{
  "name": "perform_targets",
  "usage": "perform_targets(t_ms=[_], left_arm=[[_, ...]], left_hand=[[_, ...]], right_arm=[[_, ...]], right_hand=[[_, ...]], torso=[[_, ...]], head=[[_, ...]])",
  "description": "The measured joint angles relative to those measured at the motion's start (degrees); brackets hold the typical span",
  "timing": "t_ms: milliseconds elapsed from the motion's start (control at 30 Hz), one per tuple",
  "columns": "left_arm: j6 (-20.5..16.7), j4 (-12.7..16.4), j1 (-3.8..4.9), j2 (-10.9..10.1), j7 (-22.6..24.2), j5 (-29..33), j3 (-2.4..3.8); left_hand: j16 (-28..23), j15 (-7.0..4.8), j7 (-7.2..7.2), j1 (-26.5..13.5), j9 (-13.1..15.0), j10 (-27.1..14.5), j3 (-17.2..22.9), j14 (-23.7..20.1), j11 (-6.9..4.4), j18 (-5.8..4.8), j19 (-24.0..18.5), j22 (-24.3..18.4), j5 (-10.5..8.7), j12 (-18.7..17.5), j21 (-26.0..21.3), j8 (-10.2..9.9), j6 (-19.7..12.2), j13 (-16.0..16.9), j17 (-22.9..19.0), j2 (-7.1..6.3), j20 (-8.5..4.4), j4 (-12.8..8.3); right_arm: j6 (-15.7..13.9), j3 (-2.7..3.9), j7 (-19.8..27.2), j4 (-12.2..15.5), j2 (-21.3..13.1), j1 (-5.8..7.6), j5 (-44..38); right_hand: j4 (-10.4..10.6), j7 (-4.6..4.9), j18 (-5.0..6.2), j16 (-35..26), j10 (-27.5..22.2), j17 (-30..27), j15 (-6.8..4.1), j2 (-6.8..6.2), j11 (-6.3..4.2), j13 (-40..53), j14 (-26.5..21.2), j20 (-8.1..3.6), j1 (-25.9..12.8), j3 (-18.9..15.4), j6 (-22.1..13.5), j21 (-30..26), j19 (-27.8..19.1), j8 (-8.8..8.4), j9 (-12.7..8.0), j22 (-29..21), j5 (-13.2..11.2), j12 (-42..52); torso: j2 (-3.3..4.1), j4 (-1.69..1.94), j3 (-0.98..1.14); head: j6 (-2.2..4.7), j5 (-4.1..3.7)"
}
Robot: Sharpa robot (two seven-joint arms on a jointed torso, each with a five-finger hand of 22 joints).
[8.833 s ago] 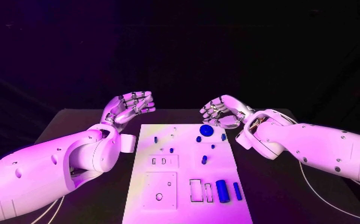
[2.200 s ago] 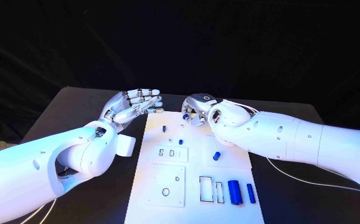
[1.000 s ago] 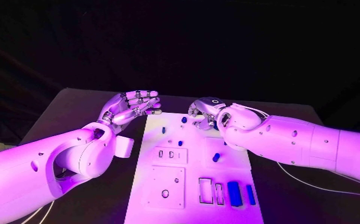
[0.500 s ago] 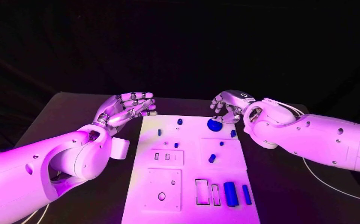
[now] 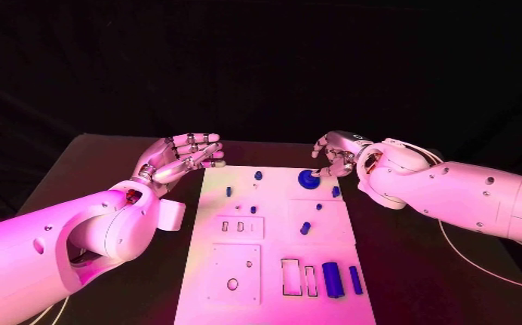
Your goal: Assemble the parts on the task board
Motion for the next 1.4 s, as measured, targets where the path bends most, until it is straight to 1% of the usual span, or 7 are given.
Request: perform_targets(t_ms=[100, 267, 333, 533, 800, 1267, 1400], left_arm=[[0.06, 0.00, 0.00, 0.02, 0.00, 0.00, 0.00], [0.15, -0.01, -0.01, 0.03, 0.00, 0.00, -0.01], [0.18, -0.04, -0.01, 0.06, 0.00, 0.00, -0.01], [0.23, -0.13, -0.01, 0.11, 0.00, 0.01, -0.01], [0.25, -0.25, -0.01, 0.12, -0.02, 0.02, -0.01], [0.28, -0.29, -0.01, 0.12, -0.03, 0.02, -0.01], [0.29, -0.30, -0.01, 0.12, -0.03, 0.02, -0.01]], left_hand=[[0.00, 0.00, 0.00, 0.00, 0.00, 0.00, 0.00, 0.00, 0.00, 0.00, 0.00, 0.00, 0.00, 0.00, 0.00, 0.00, 0.00, 0.00, 0.00, 0.00, 0.00, 0.00], [0.00, 0.00, 0.00, 0.00, 0.00, 0.00, 0.00, 0.00, 0.00, 0.00, 0.00, 0.02, 0.00, 0.00, 0.00, 0.00, 0.00, 0.00, -0.01, 0.00, 0.00, 0.00], [0.00, 0.00, 0.00, -0.09, -0.09, 0.00, 0.16, 0.00, 0.00, 0.00, 0.00, 0.07, 0.00, -0.20, 0.00, -0.28, 0.00, 0.00, 0.06, -0.09, 0.00, -0.17], [0.00, 0.00, 0.00, -0.23, -0.10, 0.00, 0.16, 0.00, 0.00, 0.00, 0.00, 0.06, 0.00, -0.20, 0.00, -0.28, 0.00, 0.00, 0.07, -0.23, 0.00, -0.16], [0.00, 0.00, 0.00, -0.23, -0.10, 0.00, 0.32, 0.00, 0.00, 0.00, 0.00, 0.06, 0.00, -0.20, 0.00, -0.28, 0.00, 0.00, 0.07, -0.23, 0.00, 0.00], [0.00, 0.00, 0.00, -0.23, -0.10, 0.00, 0.32, 0.00, 0.00, 0.00, 0.00, 0.05, 0.00, -0.19, 0.00, -0.27, 0.00, 0.00, 0.06, -0.23, 0.00, 0.00], [0.00, 0.00, 0.00, -0.23, -0.09, 0.00, 0.32, 0.00, 0.00, 0.00, 0.00, 0.05, 0.00, -0.19, 0.00, -0.27, 0.00, 0.00, 0.06, -0.23, 0.00, 0.00]], right_arm=[[1.05, -0.01, -0.14, -0.52, 0.45, -0.22, 0.49], [2.29, -0.05, -0.26, -1.26, 1.40, -0.57, 0.92], [2.71, -0.07, -0.27, -1.66, 1.82, -0.70, 0.98], [3.70, -0.13, -0.27, -2.26, 2.42, -1.17, 1.02], [4.68, -0.16, -0.27, -2.37, 2.59, -1.45, 1.02], [5.85, -0.20, -0.27, -2.89, 2.73, -1.64, 1.02], [6.05, -0.13, -0.19, -3.37, 2.97, -1.68, 1.09]], right_hand=[[1.24, -0.01, 0.01, 0.65, 2.27, 0.00, 0.27, 0.14, 0.19, 1.05, -0.15, 0.20, 0.59, -0.77, -0.39, 0.44, 0.20, 0.63, 0.11, 0.00, 0.31, 4.33], [1.32, 0.12, 0.01, 0.89, 3.14, 0.00, 0.27, 0.37, 0.30, 1.09, -0.15, 0.20, 0.82, -0.85, -0.51, 0.63, 0.20, 0.68, 0.16, -0.01, 0.31, 5.75], [1.32, 0.12, -0.88, 1.24, 3.14, -0.01, 0.27, 0.36, 0.30, 1.08, -0.15, 0.20, 0.81, -0.85, -0.51, 0.92, 0.20, 0.91, 0.16, -0.01, 0.31, 6.02], [1.32, 0.12, -0.88, 1.47, 3.54, -0.01, 0.26, 0.67, 0.29, 1.08, -0.14, 0.20, 1.12, -0.85, -0.52, 1.55, 0.20, 1.34, 0.21, -0.01, 0.31, 6.73], [1.47, -0.28, -0.87, 1.77, 4.26, -0.01, 0.26, 0.89, 0.19, 1.07, -0.14, 0.20, 1.34, -0.69, -0.11, 2.61, 0.20, 1.57, 0.21, -0.02, 0.31, 7.90], [1.37, -0.38, -0.87, 1.77, 4.78, -0.03, 0.26, 1.35, 0.09, 1.06, -0.14, 0.20, 1.79, 0.37, 0.84, 2.88, 0.20, 1.79, 0.12, -0.03, 0.55, 8.44], [1.32, -0.46, -0.87, 1.99, 5.08, -0.03, 0.26, 1.51, -0.21, 1.06, -0.14, 0.20, 1.95, 0.93, 1.33, 2.88, 0.20, 1.79, -0.02, -0.04, 0.65, 8.71]], torso=[[0.00, 0.04, -0.04], [-0.01, 0.04, -0.06], [-0.03, 0.08, -0.07], [-0.08, 0.22, -0.10], [-0.10, 0.15, -0.11], [-0.12, 0.16, -0.10], [-0.12, 0.16, -0.07]], head=[[0.07, -0.19], [0.04, -0.23], [-0.04, -0.30], [-0.23, -0.32], [-0.34, -0.12], [-0.31, -0.13], [-0.29, -0.14]])
